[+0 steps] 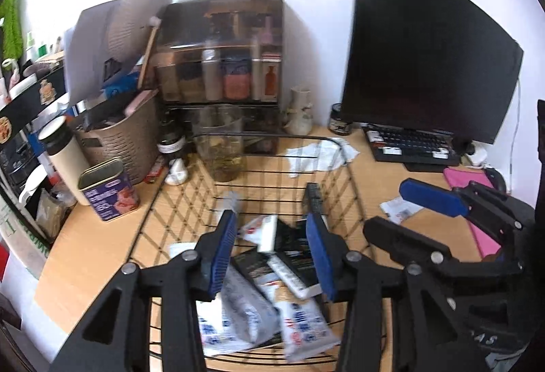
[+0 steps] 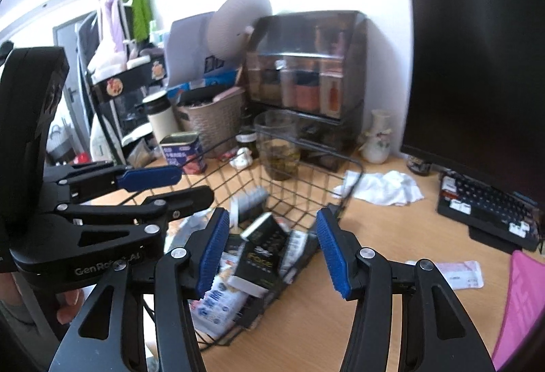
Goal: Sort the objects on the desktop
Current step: 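Carry both Face packs over the wire basket and open both grippers, then grasp the white wrapped bar with the right gripper, then carry the white bar over the wire basket and open the right gripper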
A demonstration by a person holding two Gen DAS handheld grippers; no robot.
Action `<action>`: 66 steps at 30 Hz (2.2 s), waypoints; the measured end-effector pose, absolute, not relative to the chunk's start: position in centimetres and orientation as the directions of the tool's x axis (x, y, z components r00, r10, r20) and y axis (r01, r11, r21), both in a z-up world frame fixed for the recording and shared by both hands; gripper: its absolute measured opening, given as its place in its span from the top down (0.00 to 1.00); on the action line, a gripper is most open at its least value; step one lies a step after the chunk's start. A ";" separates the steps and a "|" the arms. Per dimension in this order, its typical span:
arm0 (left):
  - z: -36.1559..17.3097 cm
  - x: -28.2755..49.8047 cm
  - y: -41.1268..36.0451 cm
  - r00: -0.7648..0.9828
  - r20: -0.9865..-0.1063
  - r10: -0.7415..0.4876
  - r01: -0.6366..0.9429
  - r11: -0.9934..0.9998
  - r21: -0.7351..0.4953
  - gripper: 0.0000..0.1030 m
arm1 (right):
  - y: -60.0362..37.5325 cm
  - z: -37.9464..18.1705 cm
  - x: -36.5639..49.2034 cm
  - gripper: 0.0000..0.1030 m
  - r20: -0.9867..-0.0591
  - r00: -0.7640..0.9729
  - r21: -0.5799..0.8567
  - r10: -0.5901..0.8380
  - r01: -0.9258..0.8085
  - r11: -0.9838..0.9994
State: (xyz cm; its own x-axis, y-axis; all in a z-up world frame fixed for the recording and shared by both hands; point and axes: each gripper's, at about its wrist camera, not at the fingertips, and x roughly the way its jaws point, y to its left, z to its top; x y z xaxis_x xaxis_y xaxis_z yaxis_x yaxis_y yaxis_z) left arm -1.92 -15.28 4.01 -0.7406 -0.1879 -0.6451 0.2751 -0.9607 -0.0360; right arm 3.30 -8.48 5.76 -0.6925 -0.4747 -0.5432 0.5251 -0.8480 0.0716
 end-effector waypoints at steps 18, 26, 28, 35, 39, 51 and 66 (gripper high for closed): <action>-4.2 -14.3 0.9 -0.624 -0.779 0.065 0.020 -0.995 -0.100 0.45 | 12.2 -0.7 -5.5 0.49 -0.695 -0.702 0.029 -0.154 0.187 -0.982; -9.7 -19.5 -0.1 -0.508 -0.860 0.044 0.070 -0.993 -0.092 0.45 | 12.9 -4.9 -12.1 0.49 -0.765 -0.634 -0.018 -0.112 0.195 -0.981; -10.3 -20.0 -0.2 -0.503 -0.864 0.036 0.069 -0.994 -0.081 0.45 | 12.5 -5.4 -13.4 0.49 -0.770 -0.628 -0.025 -0.108 0.199 -0.980; -10.5 -21.8 -1.7 -0.505 -0.863 -0.007 0.106 -0.993 -0.055 0.45 | 11.8 -7.4 -15.0 0.49 -0.812 -0.579 -0.061 -0.074 0.211 -0.975; -10.6 -22.1 -2.0 -0.508 -0.861 -0.028 0.114 -0.993 -0.035 0.45 | 11.5 -8.0 -11.5 0.49 -0.825 -0.558 -0.069 -0.086 0.251 -0.966; -8.0 -18.9 -2.7 -0.566 -0.825 0.002 0.145 -0.984 -0.102 0.44 | 10.6 -6.7 -4.4 0.45 -0.792 -0.578 0.095 -0.197 0.202 -0.975; -7.1 -16.3 -4.1 -0.591 -0.806 0.014 0.136 -0.984 -0.116 0.44 | 5.6 -8.9 -6.2 0.54 -0.798 -0.591 0.011 -0.116 0.178 -0.984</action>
State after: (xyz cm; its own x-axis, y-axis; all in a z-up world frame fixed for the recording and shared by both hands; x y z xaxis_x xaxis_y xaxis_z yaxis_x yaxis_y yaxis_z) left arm -16.29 -4.05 -7.09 -0.5911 0.0137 -0.8065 0.1356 -0.9839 -0.1161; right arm -6.23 5.56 -8.89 -0.5909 -0.1159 -0.7984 0.1782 -0.9839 0.0109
